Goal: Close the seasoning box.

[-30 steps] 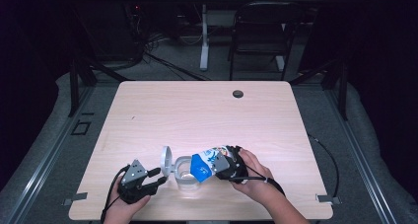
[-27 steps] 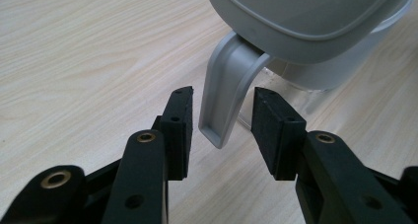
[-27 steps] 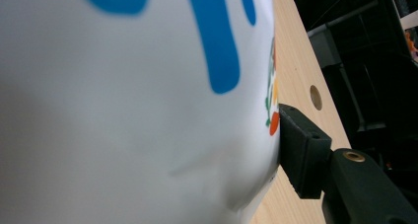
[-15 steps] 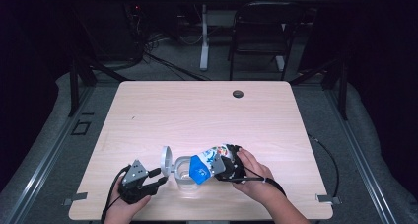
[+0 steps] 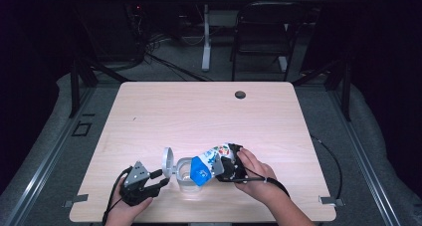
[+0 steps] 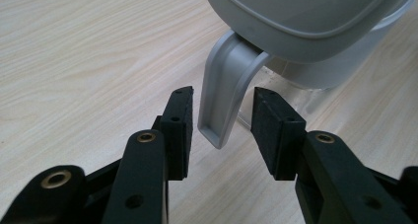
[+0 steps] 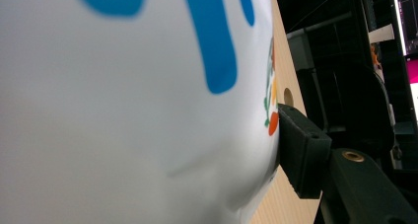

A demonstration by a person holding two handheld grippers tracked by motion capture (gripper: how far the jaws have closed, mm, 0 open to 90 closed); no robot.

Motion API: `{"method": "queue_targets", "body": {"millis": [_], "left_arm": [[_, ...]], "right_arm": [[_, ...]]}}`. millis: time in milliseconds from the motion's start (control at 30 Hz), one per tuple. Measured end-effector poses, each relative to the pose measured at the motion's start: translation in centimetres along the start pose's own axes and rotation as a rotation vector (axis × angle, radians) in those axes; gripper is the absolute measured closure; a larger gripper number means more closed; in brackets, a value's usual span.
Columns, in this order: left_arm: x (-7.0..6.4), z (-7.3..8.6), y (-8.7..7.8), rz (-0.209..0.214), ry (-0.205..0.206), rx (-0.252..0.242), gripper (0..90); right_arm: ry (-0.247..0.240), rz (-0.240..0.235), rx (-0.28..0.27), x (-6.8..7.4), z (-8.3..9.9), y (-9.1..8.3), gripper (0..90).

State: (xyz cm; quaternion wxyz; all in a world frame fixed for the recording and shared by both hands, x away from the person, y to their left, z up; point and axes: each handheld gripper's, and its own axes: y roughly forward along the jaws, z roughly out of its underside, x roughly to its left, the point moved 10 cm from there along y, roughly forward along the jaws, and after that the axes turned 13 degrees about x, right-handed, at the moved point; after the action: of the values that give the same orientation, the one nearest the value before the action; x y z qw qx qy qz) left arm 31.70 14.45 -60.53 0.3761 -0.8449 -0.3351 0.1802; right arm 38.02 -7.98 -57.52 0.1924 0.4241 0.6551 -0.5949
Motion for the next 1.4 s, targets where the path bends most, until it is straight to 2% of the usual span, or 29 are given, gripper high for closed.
{"method": "queue_targets", "body": {"millis": [800,967,1033,1067,1333,1400], "left_arm": [[0.0,0.0,0.1,-0.003,0.002,0.003,60.8],[0.0,0.0,0.1,-0.003,0.001,0.004,60.6],[0.0,0.0,0.1,-0.005,0.005,0.005,60.6],[0.0,0.0,0.1,-0.005,0.004,0.005,60.6],[0.0,0.0,0.0,-0.003,0.002,0.003,60.6],[0.0,0.0,0.0,-0.003,0.002,0.003,60.6]], "right_arm": [[-0.066,0.059,0.033,-0.9,-0.1,0.0,47.7],[-0.088,0.082,0.033,-1.2,-0.3,-0.2,47.9],[-0.11,0.089,0.049,-1.3,-0.2,-0.4,47.9],[-0.101,0.096,0.034,-1.3,-0.3,-0.3,47.9],[-0.115,0.121,0.033,-1.5,-0.6,-0.5,48.2],[-0.132,0.123,0.052,-1.6,-0.5,-0.7,48.3]]}}
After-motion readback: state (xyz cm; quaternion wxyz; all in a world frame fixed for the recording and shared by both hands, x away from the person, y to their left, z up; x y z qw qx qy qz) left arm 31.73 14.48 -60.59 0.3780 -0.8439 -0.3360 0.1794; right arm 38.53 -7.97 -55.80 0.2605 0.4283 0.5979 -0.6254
